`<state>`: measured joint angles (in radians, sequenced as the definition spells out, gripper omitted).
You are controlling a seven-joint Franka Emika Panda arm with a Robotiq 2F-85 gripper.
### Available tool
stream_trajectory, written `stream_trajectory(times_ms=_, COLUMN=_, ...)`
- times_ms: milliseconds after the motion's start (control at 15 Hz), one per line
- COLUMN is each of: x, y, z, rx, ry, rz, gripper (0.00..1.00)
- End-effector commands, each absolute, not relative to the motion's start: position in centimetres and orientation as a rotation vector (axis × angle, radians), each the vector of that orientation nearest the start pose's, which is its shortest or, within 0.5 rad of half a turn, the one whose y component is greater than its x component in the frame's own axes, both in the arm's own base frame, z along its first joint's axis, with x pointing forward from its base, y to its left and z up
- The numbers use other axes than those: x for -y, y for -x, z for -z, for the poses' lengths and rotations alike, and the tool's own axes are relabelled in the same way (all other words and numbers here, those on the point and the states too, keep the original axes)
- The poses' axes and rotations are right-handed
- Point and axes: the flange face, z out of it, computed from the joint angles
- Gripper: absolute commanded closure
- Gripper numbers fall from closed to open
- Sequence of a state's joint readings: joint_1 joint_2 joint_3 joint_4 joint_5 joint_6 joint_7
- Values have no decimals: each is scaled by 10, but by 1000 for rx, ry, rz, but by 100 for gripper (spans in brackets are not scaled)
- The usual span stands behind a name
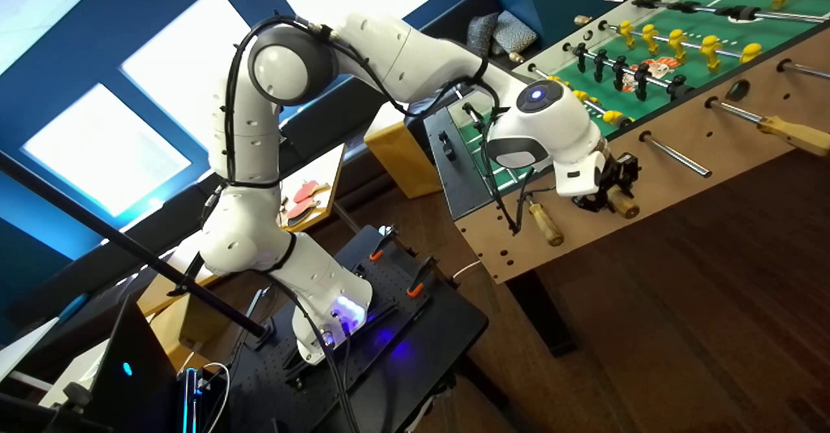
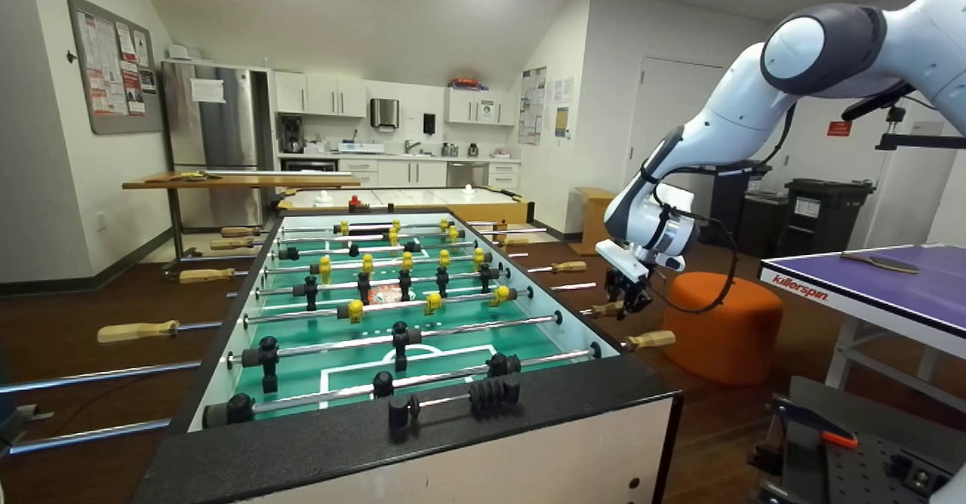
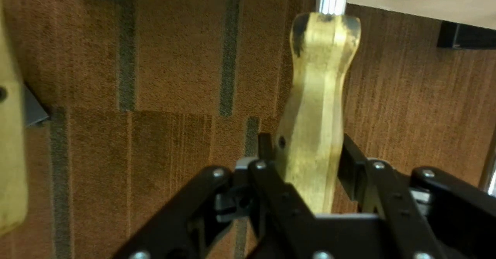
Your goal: Roll the handle of the Foosball table
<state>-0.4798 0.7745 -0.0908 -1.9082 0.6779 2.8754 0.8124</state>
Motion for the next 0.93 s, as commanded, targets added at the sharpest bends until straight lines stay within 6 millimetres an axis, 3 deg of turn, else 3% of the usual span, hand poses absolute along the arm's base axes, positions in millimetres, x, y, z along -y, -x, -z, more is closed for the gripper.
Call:
stream_trajectory(times_ms=0, x=380, y=-508, z=-117, rx=-2474, ry=1669, rz=18, gripper=82)
stream_trajectory(times_ms=467, x=389, y=-551, z=-116, rx=-2582, ry=1713, rz=-328, gripper=82)
stream_trajectory(times_ms=867, x=397, y=-575, z=-108, rx=-2593, ry=1720, rz=-565, gripper=82)
